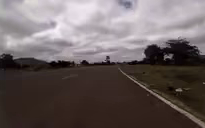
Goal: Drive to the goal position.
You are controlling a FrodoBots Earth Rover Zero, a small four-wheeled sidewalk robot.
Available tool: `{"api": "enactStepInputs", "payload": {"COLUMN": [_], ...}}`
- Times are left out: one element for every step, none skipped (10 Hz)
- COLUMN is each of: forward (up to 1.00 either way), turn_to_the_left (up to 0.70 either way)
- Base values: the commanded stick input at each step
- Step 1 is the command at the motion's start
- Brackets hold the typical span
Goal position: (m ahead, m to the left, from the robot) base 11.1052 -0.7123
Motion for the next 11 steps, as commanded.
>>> {"api": "enactStepInputs", "payload": {"forward": [0.6,0.6,0.6,0.6,0.6,0.6,0.6,0.6,0.6,0.6,0.6], "turn_to_the_left": [-0.15,-0.09,-0.01,0.0,0.0,0.0,0.0,0.0,0.0,0.0,0.0]}}
